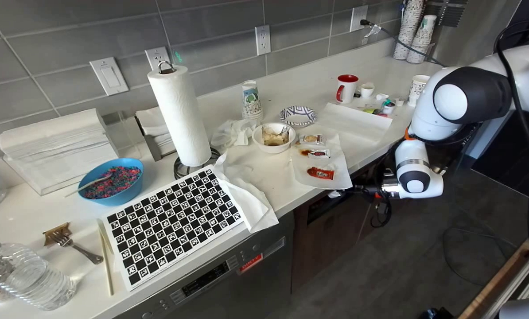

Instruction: Place one of the small white containers in the trash can beneath the counter to the right of the dishwasher

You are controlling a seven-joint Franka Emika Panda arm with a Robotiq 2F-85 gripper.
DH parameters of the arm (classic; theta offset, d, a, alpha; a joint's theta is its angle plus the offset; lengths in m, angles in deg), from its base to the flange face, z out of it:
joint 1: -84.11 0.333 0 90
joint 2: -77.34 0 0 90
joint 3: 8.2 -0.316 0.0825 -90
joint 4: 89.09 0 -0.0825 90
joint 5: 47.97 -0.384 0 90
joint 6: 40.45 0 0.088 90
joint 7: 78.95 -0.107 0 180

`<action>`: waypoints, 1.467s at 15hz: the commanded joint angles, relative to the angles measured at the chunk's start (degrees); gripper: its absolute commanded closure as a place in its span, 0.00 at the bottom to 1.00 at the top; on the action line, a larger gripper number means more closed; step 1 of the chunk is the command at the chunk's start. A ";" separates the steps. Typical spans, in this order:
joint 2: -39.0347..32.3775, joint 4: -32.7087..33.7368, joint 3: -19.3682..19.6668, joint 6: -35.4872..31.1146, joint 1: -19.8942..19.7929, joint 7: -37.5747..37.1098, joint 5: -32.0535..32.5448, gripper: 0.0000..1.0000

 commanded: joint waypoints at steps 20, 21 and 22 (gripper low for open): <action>6.03 -1.76 1.59 -3.25 2.61 -5.98 -0.24 0.84; 6.51 -2.15 1.64 -3.17 2.66 -5.92 0.22 0.94; 6.96 -2.60 1.75 -3.15 2.73 -5.99 1.01 0.99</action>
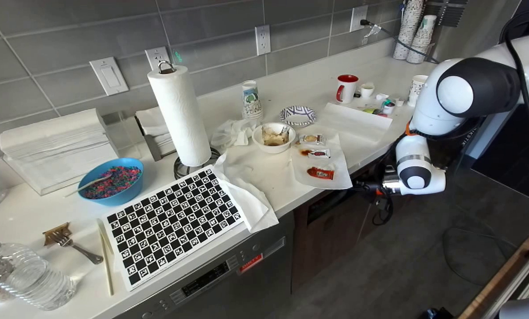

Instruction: Place one of the small white containers in the trash can beneath the counter to the right of the dishwasher

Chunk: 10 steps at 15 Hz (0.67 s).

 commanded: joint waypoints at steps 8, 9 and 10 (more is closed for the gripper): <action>5.15 -1.36 1.05 0.15 0.83 -11.14 12.36 1.00; 5.56 -1.74 1.16 0.10 0.82 -12.18 13.50 1.00; 6.19 -2.36 1.23 0.07 0.90 -13.36 14.88 1.00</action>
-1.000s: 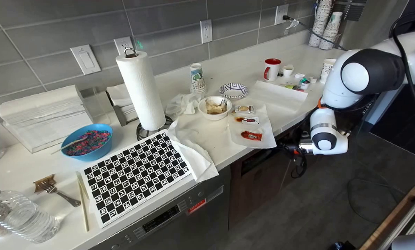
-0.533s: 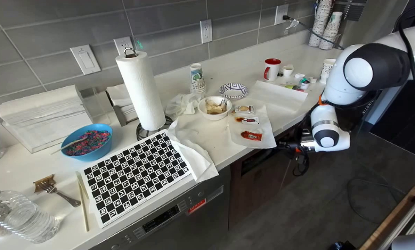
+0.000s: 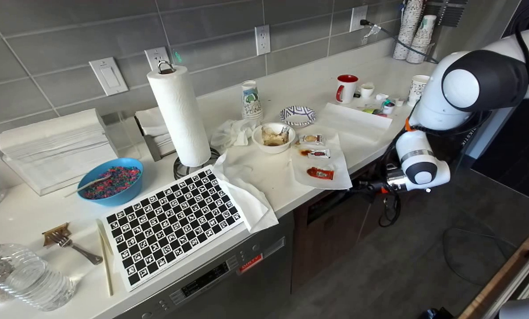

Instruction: Place one of the small white containers in the trash can beneath the counter to the right of the dishwasher

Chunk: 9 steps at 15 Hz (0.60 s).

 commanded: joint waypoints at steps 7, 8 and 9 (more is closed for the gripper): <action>9.05 -5.18 -0.39 -0.43 1.84 -16.35 15.15 0.52; 10.00 -6.01 -0.45 -0.55 1.87 -17.82 16.62 0.46; 10.98 -6.96 -0.39 -0.89 2.09 -19.60 18.31 0.37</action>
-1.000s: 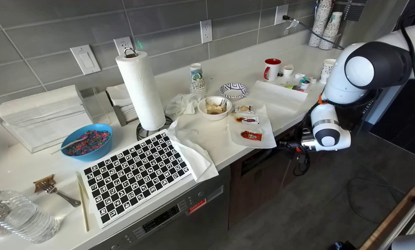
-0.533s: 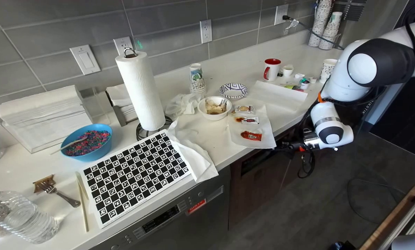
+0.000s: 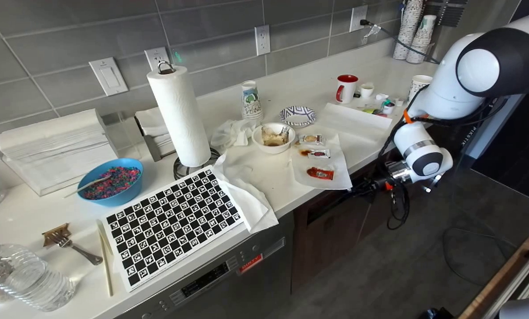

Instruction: Place one of the small white containers in the trash can beneath the counter to the right of the dishwasher

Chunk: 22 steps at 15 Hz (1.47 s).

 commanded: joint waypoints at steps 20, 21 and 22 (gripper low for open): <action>32.16 -28.69 -5.80 -28.50 11.96 -40.36 30.41 0.00; 34.17 -30.02 -6.52 -31.31 12.54 -43.87 33.25 0.00; 35.88 -31.14 -7.37 -33.24 12.62 -46.64 36.16 0.00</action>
